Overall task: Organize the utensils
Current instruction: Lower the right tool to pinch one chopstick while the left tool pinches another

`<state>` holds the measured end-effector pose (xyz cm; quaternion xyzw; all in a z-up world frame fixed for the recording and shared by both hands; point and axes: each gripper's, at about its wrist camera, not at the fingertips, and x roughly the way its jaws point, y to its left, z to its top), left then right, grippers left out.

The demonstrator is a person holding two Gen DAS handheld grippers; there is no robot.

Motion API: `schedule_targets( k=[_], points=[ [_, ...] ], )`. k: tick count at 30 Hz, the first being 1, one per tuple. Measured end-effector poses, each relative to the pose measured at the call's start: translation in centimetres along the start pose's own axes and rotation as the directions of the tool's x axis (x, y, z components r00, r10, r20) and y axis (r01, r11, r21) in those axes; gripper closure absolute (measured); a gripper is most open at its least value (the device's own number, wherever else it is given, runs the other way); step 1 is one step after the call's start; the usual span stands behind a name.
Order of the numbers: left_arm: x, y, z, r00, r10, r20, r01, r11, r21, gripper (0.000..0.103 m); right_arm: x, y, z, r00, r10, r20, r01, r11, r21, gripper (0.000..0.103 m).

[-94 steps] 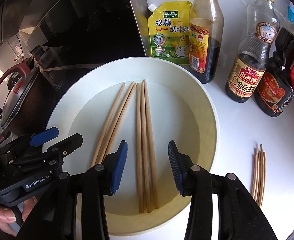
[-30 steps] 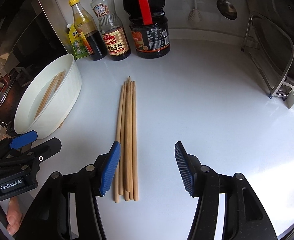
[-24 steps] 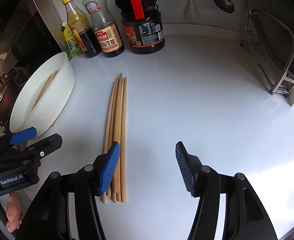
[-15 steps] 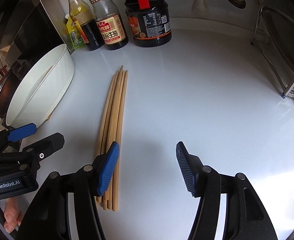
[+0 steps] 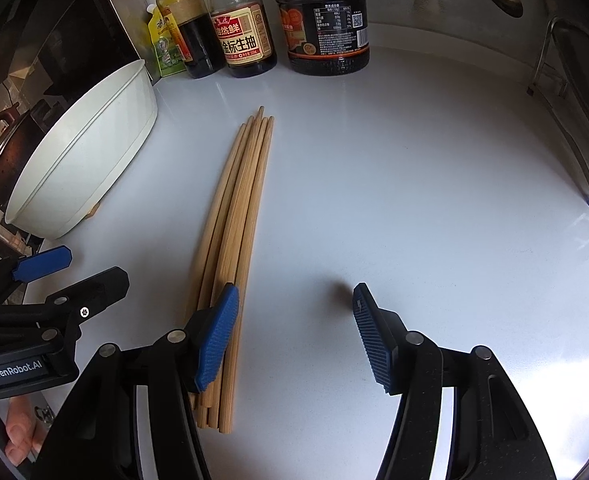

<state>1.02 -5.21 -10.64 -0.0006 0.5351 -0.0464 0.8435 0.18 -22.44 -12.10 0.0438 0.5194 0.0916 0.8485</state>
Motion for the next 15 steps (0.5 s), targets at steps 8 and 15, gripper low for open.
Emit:
schedule_targets(
  k=[8,15],
  points=[
    [0.0,0.2,-0.1,1.0,0.025,0.013,-0.025,1.0,-0.009,0.013,0.4,1.4,0.0,0.998,-0.06,0.01,0.06,0.994,-0.091,0.046],
    [-0.1,0.0,0.0,0.999,0.026,0.029,-0.026,1.0,-0.01,0.013,0.3,1.2,-0.1,0.994,-0.105,0.022,0.107,0.986,-0.127,0.046]
  ],
)
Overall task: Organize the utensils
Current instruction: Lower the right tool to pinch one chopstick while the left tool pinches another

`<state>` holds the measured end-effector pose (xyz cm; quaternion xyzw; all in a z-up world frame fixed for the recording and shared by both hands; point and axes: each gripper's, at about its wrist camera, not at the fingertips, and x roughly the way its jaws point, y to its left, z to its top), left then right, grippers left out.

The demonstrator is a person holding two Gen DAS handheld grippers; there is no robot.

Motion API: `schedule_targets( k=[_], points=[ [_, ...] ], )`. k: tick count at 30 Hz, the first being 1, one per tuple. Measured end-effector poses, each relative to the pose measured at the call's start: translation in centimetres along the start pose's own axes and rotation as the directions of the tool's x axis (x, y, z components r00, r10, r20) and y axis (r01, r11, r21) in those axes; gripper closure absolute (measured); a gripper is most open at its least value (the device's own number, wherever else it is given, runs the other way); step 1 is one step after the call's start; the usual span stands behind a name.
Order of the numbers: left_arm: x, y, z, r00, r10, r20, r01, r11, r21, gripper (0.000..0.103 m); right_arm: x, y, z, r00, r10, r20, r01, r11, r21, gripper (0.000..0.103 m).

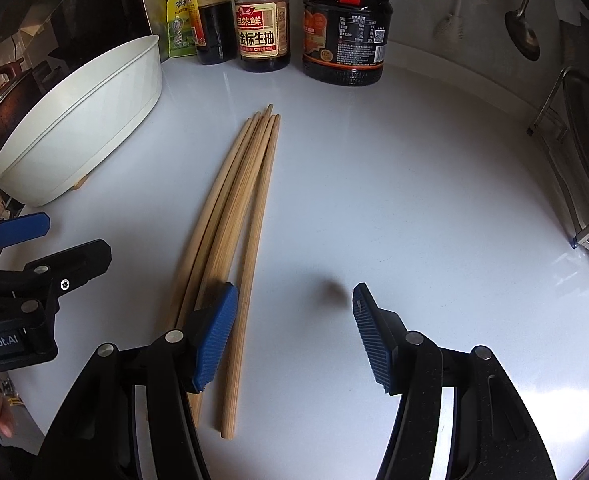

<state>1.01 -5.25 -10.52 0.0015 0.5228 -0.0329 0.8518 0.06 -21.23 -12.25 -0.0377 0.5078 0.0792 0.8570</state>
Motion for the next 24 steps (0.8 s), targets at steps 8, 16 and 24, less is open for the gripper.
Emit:
schedule_targets(
  k=[8,16,24],
  points=[
    [0.6,-1.7,-0.1,1.0,-0.018,-0.003,0.018,0.999,0.041,0.013,-0.2,-1.9,-0.4,1.0,-0.013,0.008,0.013,0.999,0.031,0.046],
    [1.8,-3.0,0.0,1.0,-0.028,-0.014,0.029,0.998,0.055,0.013,-0.8,-3.6,-0.7,1.0,-0.014,0.024,0.012,0.998,0.061,0.046],
    [2.7,-3.6,-0.4,1.0,-0.013,-0.025,0.015,0.998,0.067,0.012,-0.9,-4.1,-0.9,1.0,-0.008,0.031,0.005,0.997,0.08,0.046]
  ],
)
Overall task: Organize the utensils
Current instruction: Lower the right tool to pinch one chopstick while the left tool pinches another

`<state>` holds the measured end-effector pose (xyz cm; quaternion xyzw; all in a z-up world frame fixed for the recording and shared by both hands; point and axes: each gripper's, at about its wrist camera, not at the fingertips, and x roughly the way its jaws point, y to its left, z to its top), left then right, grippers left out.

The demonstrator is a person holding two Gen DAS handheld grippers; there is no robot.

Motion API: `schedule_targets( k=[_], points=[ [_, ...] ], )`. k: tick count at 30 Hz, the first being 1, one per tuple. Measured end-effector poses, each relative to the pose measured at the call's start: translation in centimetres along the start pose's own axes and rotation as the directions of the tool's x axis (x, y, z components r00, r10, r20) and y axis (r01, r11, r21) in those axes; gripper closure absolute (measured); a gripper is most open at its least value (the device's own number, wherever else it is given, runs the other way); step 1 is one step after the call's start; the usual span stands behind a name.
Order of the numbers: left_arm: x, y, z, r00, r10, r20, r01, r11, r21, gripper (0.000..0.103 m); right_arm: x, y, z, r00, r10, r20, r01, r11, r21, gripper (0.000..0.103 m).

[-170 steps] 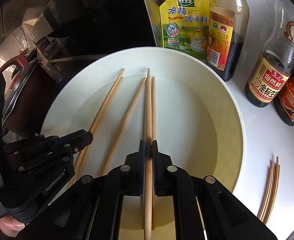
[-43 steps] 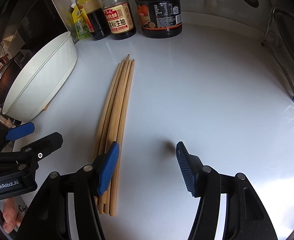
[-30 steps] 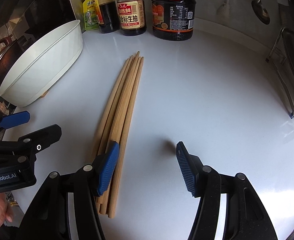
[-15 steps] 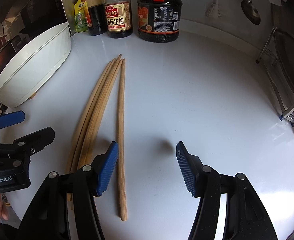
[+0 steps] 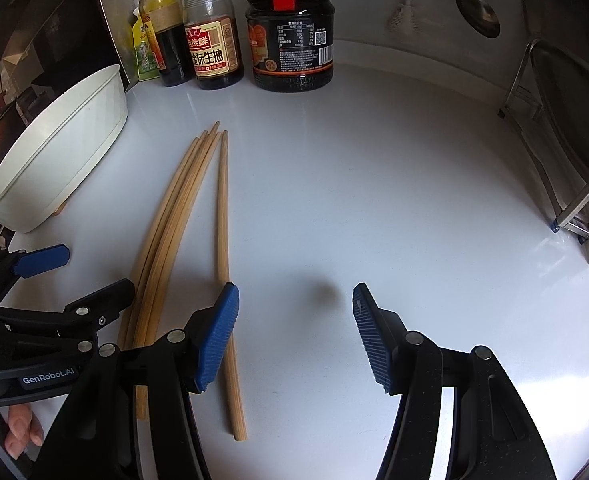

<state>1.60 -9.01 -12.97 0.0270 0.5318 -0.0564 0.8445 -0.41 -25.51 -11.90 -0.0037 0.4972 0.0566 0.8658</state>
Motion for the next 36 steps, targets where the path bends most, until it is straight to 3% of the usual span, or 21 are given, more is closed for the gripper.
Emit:
schedule_targets(
  k=[11,23,30,32,36],
  points=[
    [0.7,0.7,0.3,0.999,0.048,-0.014,-0.048,0.999,-0.013,0.009,0.4,1.1,0.4,1.0,0.03,0.003,-0.03,0.999,-0.034,0.046],
    [1.3,1.4,1.8,0.997,0.074,0.007,-0.074,0.996,-0.04,0.011,2.0,2.7,1.0,1.0,0.003,0.004,-0.003,0.992,-0.13,0.046],
    [1.0,0.7,2.5,0.999,0.045,0.019,-0.045,0.999,-0.029,0.039,2.5,3.2,1.6,1.0,0.028,0.012,-0.026,0.99,-0.142,0.047],
    [0.9,0.6,2.5,1.0,0.022,0.017,-0.022,0.999,-0.031,0.048,2.5,3.4,1.6,0.999,0.035,0.019,-0.032,0.988,-0.153,0.054],
    [0.6,0.1,2.5,1.0,0.012,0.023,-0.012,1.0,-0.009,0.071,2.4,4.0,1.6,0.999,0.042,0.02,-0.038,0.984,-0.175,0.089]
  ],
)
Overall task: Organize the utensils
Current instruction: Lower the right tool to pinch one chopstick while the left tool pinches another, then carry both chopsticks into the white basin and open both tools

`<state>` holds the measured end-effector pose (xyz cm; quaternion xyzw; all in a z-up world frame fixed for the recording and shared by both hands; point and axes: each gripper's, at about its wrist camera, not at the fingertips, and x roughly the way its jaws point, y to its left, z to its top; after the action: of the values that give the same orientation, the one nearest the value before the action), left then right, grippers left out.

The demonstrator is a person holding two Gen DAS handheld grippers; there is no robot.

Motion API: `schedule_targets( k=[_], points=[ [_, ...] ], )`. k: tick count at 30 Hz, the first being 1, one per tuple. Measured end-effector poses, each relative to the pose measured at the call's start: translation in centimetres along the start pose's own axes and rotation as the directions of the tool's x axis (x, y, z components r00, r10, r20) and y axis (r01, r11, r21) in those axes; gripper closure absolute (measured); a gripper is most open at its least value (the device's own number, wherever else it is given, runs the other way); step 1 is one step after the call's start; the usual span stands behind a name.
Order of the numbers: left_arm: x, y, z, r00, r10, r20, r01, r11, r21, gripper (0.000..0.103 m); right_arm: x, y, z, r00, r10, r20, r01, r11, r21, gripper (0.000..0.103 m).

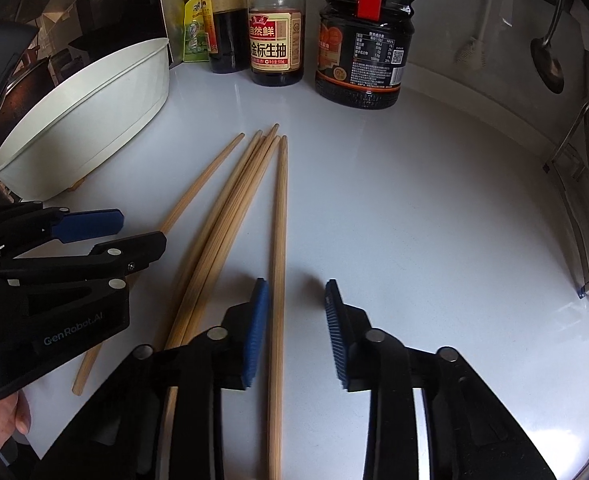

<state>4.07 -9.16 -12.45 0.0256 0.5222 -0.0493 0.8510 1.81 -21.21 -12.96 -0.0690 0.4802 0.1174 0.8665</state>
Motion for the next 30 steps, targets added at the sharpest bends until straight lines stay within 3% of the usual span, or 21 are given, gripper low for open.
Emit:
schedule_targets(
  k=[1,3,12,21,30],
  points=[
    [-0.1,-0.1,0.0,1.0,-0.004,-0.001,0.004,1.0,0.004,0.08,0.0,0.0,0.0,1.0,-0.006,-0.002,0.006,1.0,-0.004,0.097],
    [-0.1,-0.3,0.0,1.0,-0.017,-0.006,0.017,1.0,0.017,0.095,0.0,0.0,0.1,1.0,-0.006,-0.007,0.006,1.0,-0.003,0.097],
    [-0.9,0.4,0.2,0.997,-0.058,-0.048,0.058,0.998,-0.003,0.096,-1.3,-1.5,-0.2,0.999,0.038,-0.001,-0.038,0.991,0.126,0.097],
    [-6.0,0.9,2.8,0.99,-0.138,0.034,0.137,0.99,0.029,0.096,-5.8,-1.6,2.1,0.998,0.028,0.049,-0.036,0.982,0.188,0.097],
    [-10.0,7.3,6.7,0.984,-0.121,0.134,0.126,0.991,-0.033,0.096,-9.5,3.1,8.2,0.989,0.047,0.137,-0.067,0.987,0.144,0.097]
  ],
)
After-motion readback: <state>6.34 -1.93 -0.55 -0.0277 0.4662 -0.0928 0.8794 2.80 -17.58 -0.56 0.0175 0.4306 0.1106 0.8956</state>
